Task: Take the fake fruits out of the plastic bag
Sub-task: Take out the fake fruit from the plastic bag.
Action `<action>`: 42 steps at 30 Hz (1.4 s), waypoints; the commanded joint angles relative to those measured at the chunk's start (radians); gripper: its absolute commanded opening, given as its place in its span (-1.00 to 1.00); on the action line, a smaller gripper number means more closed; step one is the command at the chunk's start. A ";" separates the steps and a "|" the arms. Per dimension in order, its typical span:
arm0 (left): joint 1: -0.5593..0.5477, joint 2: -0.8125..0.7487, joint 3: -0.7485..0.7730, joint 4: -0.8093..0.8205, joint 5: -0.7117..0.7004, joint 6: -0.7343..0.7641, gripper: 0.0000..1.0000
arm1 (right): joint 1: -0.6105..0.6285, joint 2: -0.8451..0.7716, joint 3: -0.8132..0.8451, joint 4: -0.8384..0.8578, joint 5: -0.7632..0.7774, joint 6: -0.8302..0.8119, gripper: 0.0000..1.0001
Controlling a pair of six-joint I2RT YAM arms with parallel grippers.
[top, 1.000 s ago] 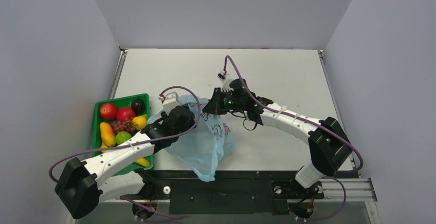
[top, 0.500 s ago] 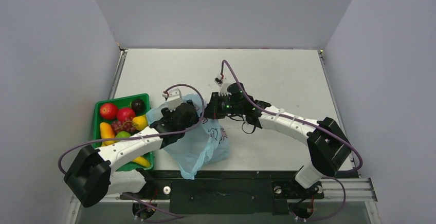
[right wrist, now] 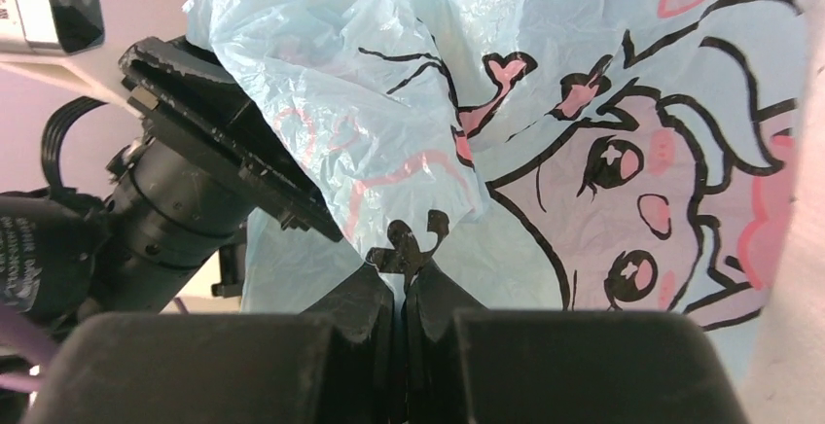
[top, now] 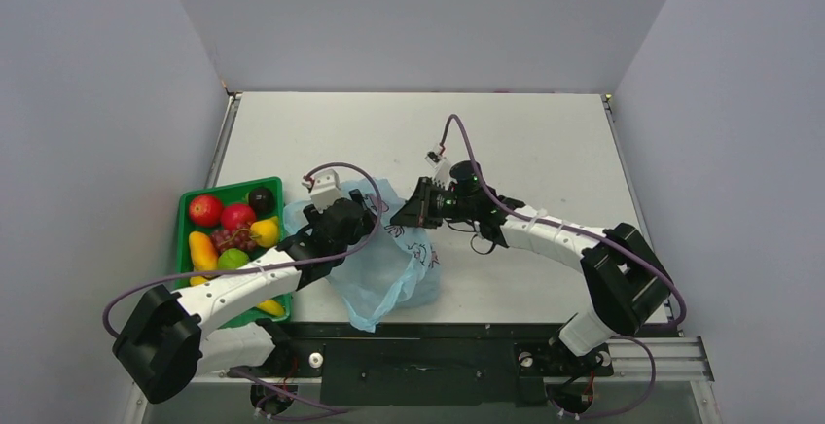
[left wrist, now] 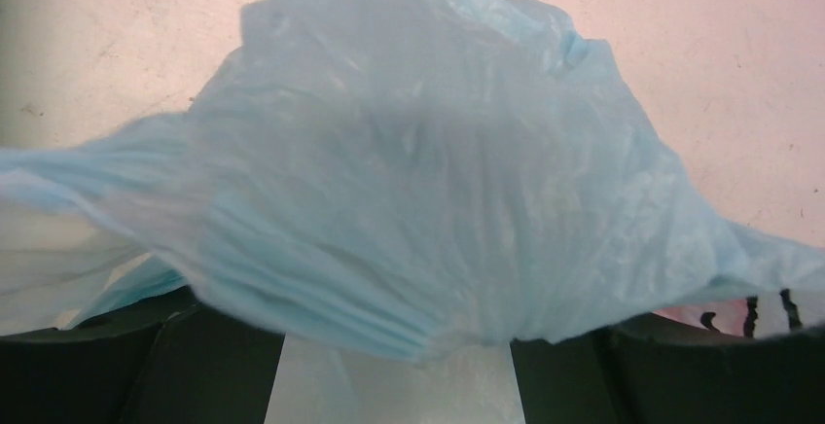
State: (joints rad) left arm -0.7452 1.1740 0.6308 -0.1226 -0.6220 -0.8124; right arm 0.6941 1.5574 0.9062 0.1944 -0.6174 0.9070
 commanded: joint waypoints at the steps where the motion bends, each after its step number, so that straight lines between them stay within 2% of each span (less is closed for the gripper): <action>1: 0.000 -0.031 -0.044 0.105 -0.007 -0.014 0.41 | -0.004 -0.053 -0.033 0.112 -0.061 0.072 -1.00; 5: 0.000 0.038 -0.018 0.172 -0.037 -0.011 0.43 | -0.024 -0.021 -0.035 0.133 -0.073 0.074 -1.00; 11: 0.003 0.208 0.051 0.288 -0.085 0.001 0.57 | -0.054 0.037 -0.009 0.127 -0.097 0.042 -1.00; 16: 0.021 0.467 0.233 0.274 -0.135 0.030 0.68 | -0.075 0.060 -0.005 0.129 -0.128 0.015 -1.00; 18: 0.029 0.564 0.310 0.276 -0.119 0.085 0.68 | -0.082 0.069 -0.008 0.129 -0.136 0.006 -1.00; 21: 0.044 0.666 0.391 0.236 -0.099 0.108 0.56 | -0.094 0.062 -0.024 0.123 -0.138 -0.003 -1.00; 24: 0.062 0.721 0.407 0.252 -0.056 0.160 0.15 | -0.101 0.042 -0.033 0.088 -0.127 -0.044 -1.00; 25: 0.063 0.722 0.400 0.280 -0.045 0.178 -0.07 | -0.101 0.033 -0.039 0.054 -0.112 -0.077 -1.00; 27: 0.060 0.700 0.378 0.315 -0.023 0.218 -0.32 | -0.102 0.018 -0.055 0.009 -0.085 -0.135 -1.00; 32: 0.054 0.536 0.252 0.372 0.060 0.255 -0.46 | -0.105 -0.025 -0.138 -0.068 0.031 -0.268 -1.00; 37: 0.056 0.328 0.109 0.381 0.364 0.286 -0.57 | -0.110 -0.029 -0.190 0.001 0.104 -0.280 -1.00; 42: 0.060 0.166 0.001 0.313 0.552 0.240 -0.61 | -0.100 -0.055 -0.180 -0.033 0.180 -0.343 -1.00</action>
State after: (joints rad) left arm -0.6922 1.4616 0.6979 0.1944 -0.2935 -0.5564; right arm 0.5880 1.5623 0.7116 0.1520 -0.5381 0.6537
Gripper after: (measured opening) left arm 0.575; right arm 0.002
